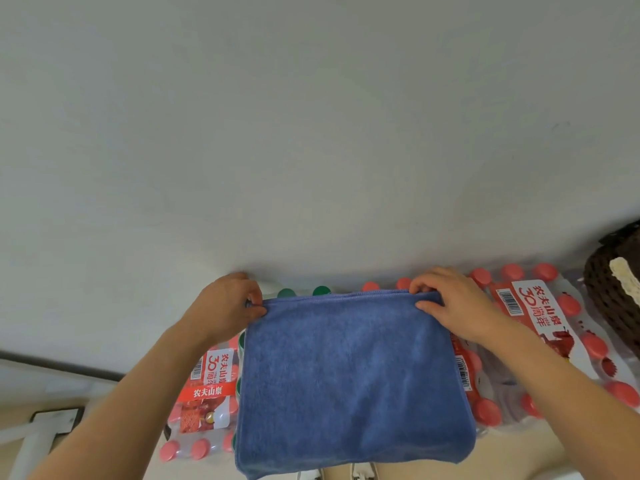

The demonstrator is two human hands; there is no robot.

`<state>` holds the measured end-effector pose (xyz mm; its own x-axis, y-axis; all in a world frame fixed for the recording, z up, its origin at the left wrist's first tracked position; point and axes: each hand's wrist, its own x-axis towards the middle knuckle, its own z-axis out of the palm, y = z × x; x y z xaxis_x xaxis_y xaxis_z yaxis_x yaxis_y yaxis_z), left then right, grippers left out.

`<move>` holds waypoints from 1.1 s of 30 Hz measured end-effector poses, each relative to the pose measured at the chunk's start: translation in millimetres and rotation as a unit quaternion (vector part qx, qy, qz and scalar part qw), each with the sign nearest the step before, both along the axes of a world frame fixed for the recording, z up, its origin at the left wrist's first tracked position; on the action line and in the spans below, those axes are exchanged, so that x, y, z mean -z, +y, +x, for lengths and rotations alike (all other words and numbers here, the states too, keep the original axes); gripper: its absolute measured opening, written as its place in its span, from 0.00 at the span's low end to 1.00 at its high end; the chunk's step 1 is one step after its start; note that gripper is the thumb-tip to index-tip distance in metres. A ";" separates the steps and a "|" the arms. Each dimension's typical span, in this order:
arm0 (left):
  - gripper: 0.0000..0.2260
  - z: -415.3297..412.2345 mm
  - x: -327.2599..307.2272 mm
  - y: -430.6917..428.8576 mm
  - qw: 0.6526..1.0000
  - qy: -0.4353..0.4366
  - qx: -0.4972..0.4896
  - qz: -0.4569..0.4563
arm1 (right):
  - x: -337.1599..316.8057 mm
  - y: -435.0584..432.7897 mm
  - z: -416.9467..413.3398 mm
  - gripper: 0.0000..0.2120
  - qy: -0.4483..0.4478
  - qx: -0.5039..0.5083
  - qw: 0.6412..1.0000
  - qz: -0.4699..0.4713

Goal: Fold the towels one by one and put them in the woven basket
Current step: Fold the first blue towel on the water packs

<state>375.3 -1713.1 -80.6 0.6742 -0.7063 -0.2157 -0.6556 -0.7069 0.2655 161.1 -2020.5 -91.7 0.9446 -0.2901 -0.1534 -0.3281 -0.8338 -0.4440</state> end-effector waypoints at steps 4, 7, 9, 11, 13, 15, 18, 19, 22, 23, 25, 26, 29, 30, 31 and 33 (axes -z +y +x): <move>0.02 -3.7 0.0 1.3 0.998 0.006 -0.050 -0.022 | -4.5 -1.4 7.2 0.09 0.030 -0.003 1.000 -0.001; 0.05 -7.8 2.8 1.4 0.996 0.018 -0.078 -0.033 | -4.8 -1.6 8.2 0.07 0.034 0.006 0.999 0.005; 0.06 -7.6 3.8 1.4 0.994 0.036 -0.093 -0.041 | -4.2 -2.0 7.9 0.08 0.033 0.013 0.999 0.021; 0.06 -5.8 4.3 2.4 0.992 0.055 -0.102 -0.046 | -4.5 -3.2 7.9 0.09 0.039 0.018 0.999 0.033; 0.06 -4.4 4.3 3.1 0.990 0.078 -0.103 -0.047 | -6.7 -5.7 8.9 0.08 0.063 0.024 0.997 0.024; 0.06 -4.5 4.3 3.3 0.989 0.095 -0.101 -0.045 | -10.5 -8.3 12.4 0.06 0.098 0.014 0.995 -0.003; 0.06 -5.8 3.4 4.9 0.990 0.097 -0.097 -0.044 | -15.8 -10.4 20.2 0.05 0.124 -0.017 0.991 -0.052; 0.06 -5.7 2.6 6.1 0.989 0.096 -0.097 -0.050 | -16.9 -10.7 21.5 0.04 0.123 -0.021 0.991 -0.057; 0.06 -2.8 1.1 12.3 0.988 0.098 -0.096 -0.066 | -16.2 -11.6 19.6 0.05 0.107 -0.022 0.993 -0.036; 0.07 -2.1 0.5 14.3 0.988 0.100 -0.093 -0.069 | -15.2 -11.5 17.8 0.06 0.105 -0.017 0.994 -0.019; 0.07 -2.3 0.3 16.3 0.988 0.106 -0.090 -0.073 | -12.4 -11.9 14.4 0.07 0.104 0.001 0.994 0.024; 0.08 -2.7 0.7 16.6 0.987 0.108 -0.092 -0.076 | -11.1 -12.3 13.5 0.08 0.102 0.010 0.994 0.041; 0.08 -3.8 2.2 16.3 0.986 0.109 -0.098 -0.082 | -9.5 -13.1 12.5 0.05 0.101 0.022 0.993 0.064; 0.08 -4.0 2.4 16.3 0.985 0.110 -0.100 -0.084 | -10.8 -13.2 12.3 0.05 0.104 0.022 0.992 0.065; 0.08 -4.6 2.0 16.2 0.985 0.111 -0.101 -0.087 | -12.5 -13.4 12.1 0.05 0.108 0.020 0.992 0.063; 0.08 -5.8 1.0 16.2 0.984 0.109 -0.103 -0.093 | -16.0 -13.4 11.7 0.04 0.113 0.018 0.992 0.057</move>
